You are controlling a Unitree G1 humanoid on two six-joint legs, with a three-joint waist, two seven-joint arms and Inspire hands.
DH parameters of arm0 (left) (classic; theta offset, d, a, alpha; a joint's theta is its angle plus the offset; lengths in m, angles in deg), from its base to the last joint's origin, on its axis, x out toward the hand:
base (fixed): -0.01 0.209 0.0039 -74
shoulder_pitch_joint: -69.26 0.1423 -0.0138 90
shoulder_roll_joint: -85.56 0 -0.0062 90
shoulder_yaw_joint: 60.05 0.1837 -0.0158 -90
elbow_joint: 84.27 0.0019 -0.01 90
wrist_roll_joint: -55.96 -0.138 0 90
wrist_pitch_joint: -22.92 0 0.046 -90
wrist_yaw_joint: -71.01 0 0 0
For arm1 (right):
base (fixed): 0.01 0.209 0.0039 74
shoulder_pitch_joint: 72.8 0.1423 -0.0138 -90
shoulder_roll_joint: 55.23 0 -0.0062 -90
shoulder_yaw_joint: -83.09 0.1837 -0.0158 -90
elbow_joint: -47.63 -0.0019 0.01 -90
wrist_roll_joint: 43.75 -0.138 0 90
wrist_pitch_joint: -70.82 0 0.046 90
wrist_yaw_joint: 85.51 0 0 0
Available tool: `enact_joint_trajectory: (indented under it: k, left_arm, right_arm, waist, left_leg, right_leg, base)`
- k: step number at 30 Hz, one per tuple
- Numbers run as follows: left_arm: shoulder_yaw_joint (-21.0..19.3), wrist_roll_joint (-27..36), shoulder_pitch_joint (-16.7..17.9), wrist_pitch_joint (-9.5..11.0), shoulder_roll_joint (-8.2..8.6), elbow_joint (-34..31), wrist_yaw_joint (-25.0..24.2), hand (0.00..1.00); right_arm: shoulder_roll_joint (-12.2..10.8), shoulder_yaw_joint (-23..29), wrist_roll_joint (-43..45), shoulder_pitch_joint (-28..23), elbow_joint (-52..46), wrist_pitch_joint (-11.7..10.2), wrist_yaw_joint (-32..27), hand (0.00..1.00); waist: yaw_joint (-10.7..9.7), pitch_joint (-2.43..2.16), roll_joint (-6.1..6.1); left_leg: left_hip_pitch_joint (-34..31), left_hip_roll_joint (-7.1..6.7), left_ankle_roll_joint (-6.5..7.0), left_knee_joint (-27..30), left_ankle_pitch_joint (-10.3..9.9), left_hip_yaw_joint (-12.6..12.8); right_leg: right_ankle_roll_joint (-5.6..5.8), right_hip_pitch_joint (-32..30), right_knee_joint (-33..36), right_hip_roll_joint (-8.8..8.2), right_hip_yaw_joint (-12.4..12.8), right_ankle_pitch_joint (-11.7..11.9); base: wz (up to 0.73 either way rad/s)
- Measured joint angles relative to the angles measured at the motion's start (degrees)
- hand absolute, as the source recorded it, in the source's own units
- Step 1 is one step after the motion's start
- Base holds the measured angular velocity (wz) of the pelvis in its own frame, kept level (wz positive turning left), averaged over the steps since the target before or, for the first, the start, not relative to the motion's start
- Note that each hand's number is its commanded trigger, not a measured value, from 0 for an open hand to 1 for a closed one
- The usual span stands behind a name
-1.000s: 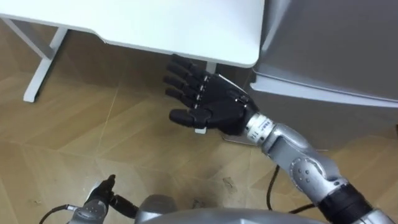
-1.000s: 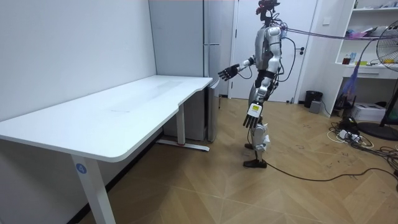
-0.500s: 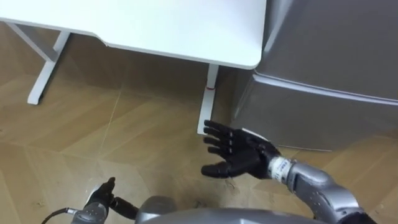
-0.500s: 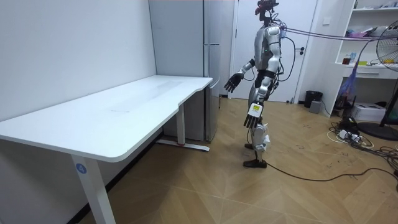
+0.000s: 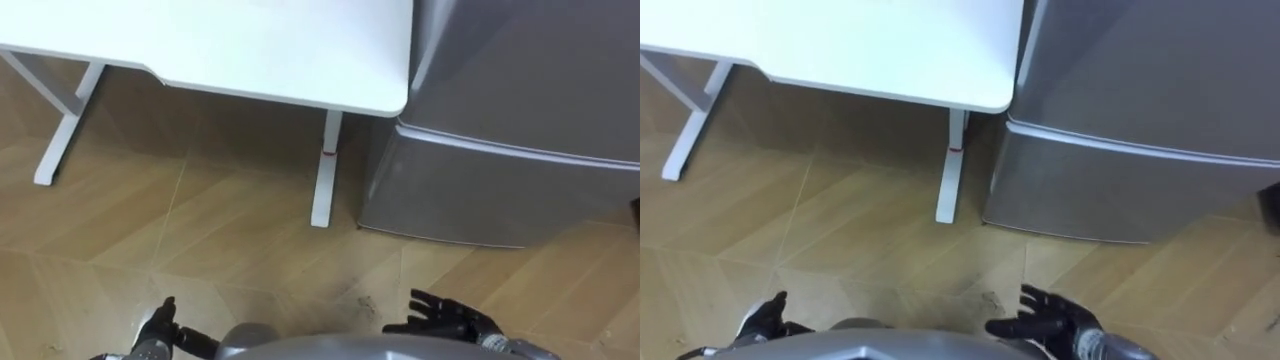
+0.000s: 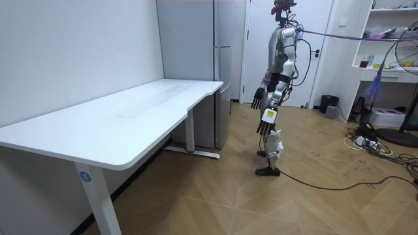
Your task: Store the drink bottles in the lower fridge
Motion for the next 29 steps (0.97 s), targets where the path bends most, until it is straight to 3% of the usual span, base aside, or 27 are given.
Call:
enact_joint_trajectory:
  k: [2,7,12,16,19,29]
  left_arm:
    - [-2.32,-1.11,1.21,0.00,0.60,-0.01,0.18,0.00]
    - [-4.06,-1.12,2.89,-0.23,1.13,0.18,0.19,0.00]
    - [-4.17,-5.24,3.23,-1.63,1.33,2.26,-0.20,0.00]
    - [-4.69,-7.54,4.48,-5.30,1.68,2.43,-0.90,0.00]
    - [-5.15,-8.53,4.73,-6.78,1.94,2.41,-2.13,0.00]
    - [-6.16,-10.30,4.51,-7.67,2.25,2.92,-3.98,0.00]
  right_arm:
    - [-1.67,3.40,0.43,0.02,2.94,-0.30,-1.35,0.00]
    - [-3.28,5.91,0.53,0.65,5.68,-0.38,-3.83,0.00]
    - [-3.43,9.07,0.02,1.29,9.16,-0.30,-6.20,0.00]
    - [-3.43,10.66,-1.66,1.37,11.01,-0.14,-7.10,0.00]
    - [-3.34,11.93,-2.06,1.37,11.52,0.62,-7.68,0.00]
    - [-3.36,12.91,-2.13,1.52,12.50,0.99,-7.92,0.00]
  waist:
    - [-0.76,-0.02,0.04]
    - [-2.37,0.02,0.25]
    - [-2.65,0.00,0.44]
    - [-2.90,0.01,0.78]
    - [-3.24,-0.28,1.22]
    - [-3.94,-0.18,0.95]
  left_leg:
    - [0.16,-0.01,0.00,-0.33,0.01,0.01]
    - [0.35,-0.10,0.00,-0.36,0.01,0.02]
    - [0.46,-0.15,0.00,-0.44,0.00,0.01]
    - [1.10,-0.38,0.00,-0.50,0.00,-0.46]
    - [1.52,-0.61,0.02,-0.51,0.01,-0.73]
    - [2.68,-0.93,0.04,-0.50,0.01,-0.72]
  right_leg:
    - [0.01,0.04,-0.06,0.01,0.04,-0.01]
    - [0.11,0.18,-0.14,-0.05,0.05,-0.09]
    - [0.14,0.40,-0.18,-0.12,0.14,-0.33]
    - [0.25,1.20,-0.25,-0.27,-0.15,-0.56]
    - [0.40,1.34,-0.14,-0.57,-0.75,-0.81]
    - [0.64,2.23,-0.06,-0.88,-0.43,-1.00]
  base:
    - [0.00]
    - [0.00]
    - [0.00]
    - [0.06]
    - [0.10]
    - [-0.01]
